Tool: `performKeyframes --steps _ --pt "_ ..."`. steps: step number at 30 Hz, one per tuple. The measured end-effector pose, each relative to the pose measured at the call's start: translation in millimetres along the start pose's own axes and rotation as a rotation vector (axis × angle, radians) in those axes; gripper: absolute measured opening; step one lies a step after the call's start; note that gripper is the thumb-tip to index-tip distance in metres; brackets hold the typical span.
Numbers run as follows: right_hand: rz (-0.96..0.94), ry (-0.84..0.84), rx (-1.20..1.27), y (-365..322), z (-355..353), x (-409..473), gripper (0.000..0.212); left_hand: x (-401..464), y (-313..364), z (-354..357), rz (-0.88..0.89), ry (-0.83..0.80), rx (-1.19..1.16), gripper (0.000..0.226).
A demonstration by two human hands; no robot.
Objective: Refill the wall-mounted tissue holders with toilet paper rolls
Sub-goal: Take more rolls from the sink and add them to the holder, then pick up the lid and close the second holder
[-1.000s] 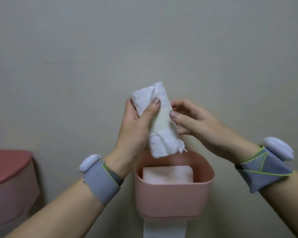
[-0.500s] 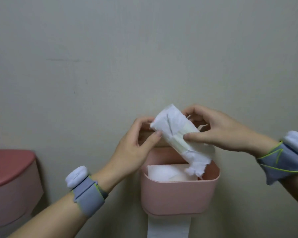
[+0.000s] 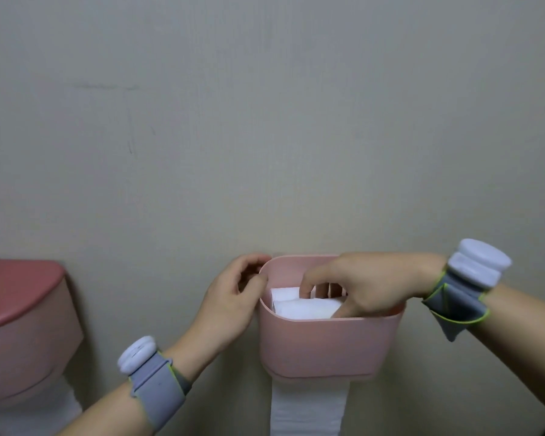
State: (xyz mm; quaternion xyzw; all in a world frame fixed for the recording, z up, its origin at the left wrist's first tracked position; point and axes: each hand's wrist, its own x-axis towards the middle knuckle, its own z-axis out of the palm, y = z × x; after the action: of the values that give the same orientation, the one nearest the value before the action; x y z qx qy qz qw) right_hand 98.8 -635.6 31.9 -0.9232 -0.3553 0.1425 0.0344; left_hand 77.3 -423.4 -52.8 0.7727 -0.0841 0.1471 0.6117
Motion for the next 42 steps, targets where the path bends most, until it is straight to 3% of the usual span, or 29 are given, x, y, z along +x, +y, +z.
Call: performKeyframes --steps 9,17,23,31,39,42 --pt "-0.074 0.131 0.181 18 12 -3 0.027 -1 0 3 0.002 0.019 0.022 0.027" --pt "0.025 0.341 0.185 5 15 -20 0.022 -4 7 -6 -0.041 -0.022 -0.03 0.021" --pt "-0.025 0.572 0.293 -68 5 -25 0.021 -38 2 -59 -0.05 -0.036 -0.025 0.018" --pt "-0.144 0.386 0.406 -232 74 74 0.022 -139 -57 -227 -0.112 0.024 0.179 0.015" --pt "-0.254 0.054 0.519 -396 241 213 0.024 -272 -160 -422 -0.434 0.277 0.383 0.013" --pt "-0.251 -0.021 0.488 -422 279 245 0.03 -295 -185 -457 -0.529 0.322 0.403 0.012"
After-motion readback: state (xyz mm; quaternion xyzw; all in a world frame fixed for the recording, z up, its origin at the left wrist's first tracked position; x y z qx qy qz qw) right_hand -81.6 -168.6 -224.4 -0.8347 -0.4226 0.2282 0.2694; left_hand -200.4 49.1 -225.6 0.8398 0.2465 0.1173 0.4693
